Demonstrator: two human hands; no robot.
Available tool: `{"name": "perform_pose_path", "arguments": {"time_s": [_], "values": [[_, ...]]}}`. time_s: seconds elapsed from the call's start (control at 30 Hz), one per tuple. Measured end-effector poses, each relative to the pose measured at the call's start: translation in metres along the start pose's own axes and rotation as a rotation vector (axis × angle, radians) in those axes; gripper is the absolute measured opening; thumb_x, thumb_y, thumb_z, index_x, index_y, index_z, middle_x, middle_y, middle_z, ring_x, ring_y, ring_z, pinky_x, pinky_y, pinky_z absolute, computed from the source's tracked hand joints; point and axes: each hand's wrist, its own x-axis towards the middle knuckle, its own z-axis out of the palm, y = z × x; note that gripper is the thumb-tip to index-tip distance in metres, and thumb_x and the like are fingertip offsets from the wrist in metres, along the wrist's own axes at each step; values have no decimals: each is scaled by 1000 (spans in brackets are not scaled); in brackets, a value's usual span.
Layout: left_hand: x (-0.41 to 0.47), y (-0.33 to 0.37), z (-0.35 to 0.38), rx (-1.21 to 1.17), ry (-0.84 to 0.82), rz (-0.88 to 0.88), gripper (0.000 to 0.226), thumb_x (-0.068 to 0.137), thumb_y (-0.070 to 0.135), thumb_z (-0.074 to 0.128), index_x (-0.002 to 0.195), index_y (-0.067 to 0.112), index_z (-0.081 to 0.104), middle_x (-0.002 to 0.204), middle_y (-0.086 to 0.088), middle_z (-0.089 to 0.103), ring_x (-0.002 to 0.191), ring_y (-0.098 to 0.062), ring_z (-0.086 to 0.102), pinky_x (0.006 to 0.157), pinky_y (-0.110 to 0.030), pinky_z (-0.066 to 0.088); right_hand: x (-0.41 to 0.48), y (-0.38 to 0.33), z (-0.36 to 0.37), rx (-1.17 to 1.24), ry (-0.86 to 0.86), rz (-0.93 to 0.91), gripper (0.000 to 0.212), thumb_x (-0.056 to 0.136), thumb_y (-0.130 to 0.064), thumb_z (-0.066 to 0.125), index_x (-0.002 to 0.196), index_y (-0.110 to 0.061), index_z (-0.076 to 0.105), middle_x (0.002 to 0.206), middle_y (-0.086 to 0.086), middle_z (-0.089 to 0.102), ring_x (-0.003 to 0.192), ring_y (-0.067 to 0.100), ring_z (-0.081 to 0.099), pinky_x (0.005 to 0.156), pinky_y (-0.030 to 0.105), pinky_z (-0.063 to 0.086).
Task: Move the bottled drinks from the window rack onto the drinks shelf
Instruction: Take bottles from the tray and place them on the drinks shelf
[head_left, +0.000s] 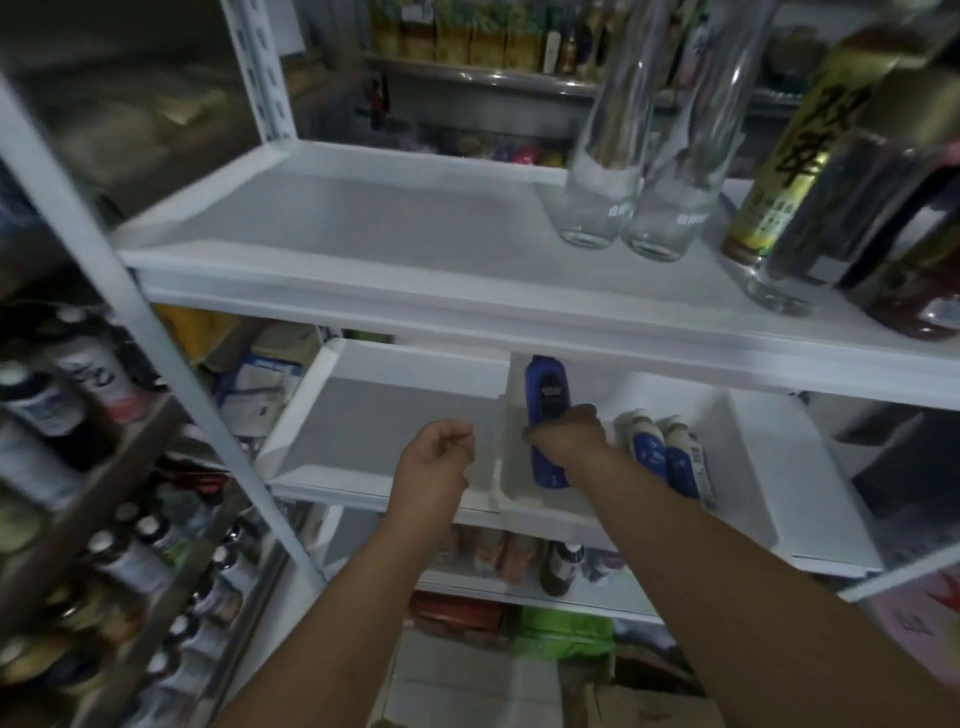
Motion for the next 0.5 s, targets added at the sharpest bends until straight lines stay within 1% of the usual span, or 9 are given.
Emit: {"name": "perform_pose_path", "arguments": {"time_s": [0.07, 0.13, 0.2, 0.23, 0.3, 0.33, 0.4, 0.47, 0.5], "values": [[-9, 13, -20, 8, 33, 28, 20, 93, 9, 58, 87, 27, 64, 87, 9, 66, 83, -9, 61, 68, -27, 49, -31, -14, 11, -9, -22, -119, 72, 68, -24, 85, 117, -12, 33, 105, 7, 54, 84, 22, 57, 64, 30, 48], [-19, 24, -44, 16, 57, 51, 17, 94, 12, 59, 88, 27, 63, 88, 7, 65, 83, -9, 61, 69, -29, 49, -63, -23, 29, -63, -41, -234, 67, 66, -22, 86, 111, -14, 38, 103, 7, 56, 77, 18, 55, 61, 26, 45], [-30, 31, -74, 13, 71, 46, 11, 95, 17, 60, 94, 27, 62, 95, 4, 65, 87, -10, 61, 70, -29, 49, -96, -31, 53, -96, -115, -274, 64, 63, -21, 88, 110, -14, 45, 102, 7, 59, 80, 20, 58, 63, 26, 45], [-36, 33, -89, 15, 79, 37, 9, 95, 19, 61, 100, 26, 61, 102, 3, 65, 92, -11, 61, 73, -31, 48, -113, -36, 68, -112, -164, -281, 64, 63, -23, 88, 111, -15, 47, 103, 6, 60, 82, 21, 59, 63, 26, 44], [-49, 38, -124, 25, 126, 21, 24, 92, 24, 65, 114, 22, 55, 112, 0, 62, 101, -16, 60, 82, -34, 48, -148, -46, 102, -151, -249, -329, 65, 60, -26, 88, 112, -16, 50, 103, 6, 63, 83, 22, 61, 58, 25, 42], [-56, 41, -143, 38, 162, 21, 31, 91, 26, 67, 118, 22, 51, 114, 0, 61, 102, -17, 59, 82, -34, 48, -166, -52, 121, -155, -288, -380, 66, 58, -27, 88, 111, -16, 51, 103, 5, 64, 83, 22, 62, 56, 24, 41], [-75, 50, -183, 72, 239, 48, 31, 89, 25, 69, 114, 19, 52, 111, -3, 65, 91, -16, 62, 67, -27, 48, -207, -67, 161, -139, -369, -516, 64, 54, -28, 84, 109, -17, 53, 100, 4, 67, 84, 21, 65, 59, 27, 48], [-96, 60, -227, 63, 337, 105, 25, 86, 14, 71, 108, 10, 61, 102, -13, 71, 74, -13, 66, 56, -21, 48, -251, -86, 198, -115, -458, -670, 60, 57, -26, 81, 111, -17, 57, 99, 4, 69, 88, 21, 68, 73, 35, 58], [-110, 68, -250, 61, 397, 138, 25, 84, 9, 73, 107, 9, 62, 95, -12, 72, 69, -9, 67, 55, -19, 49, -276, -96, 214, -78, -508, -733, 61, 58, -24, 81, 114, -18, 56, 101, 4, 70, 92, 22, 68, 80, 41, 58]]}}
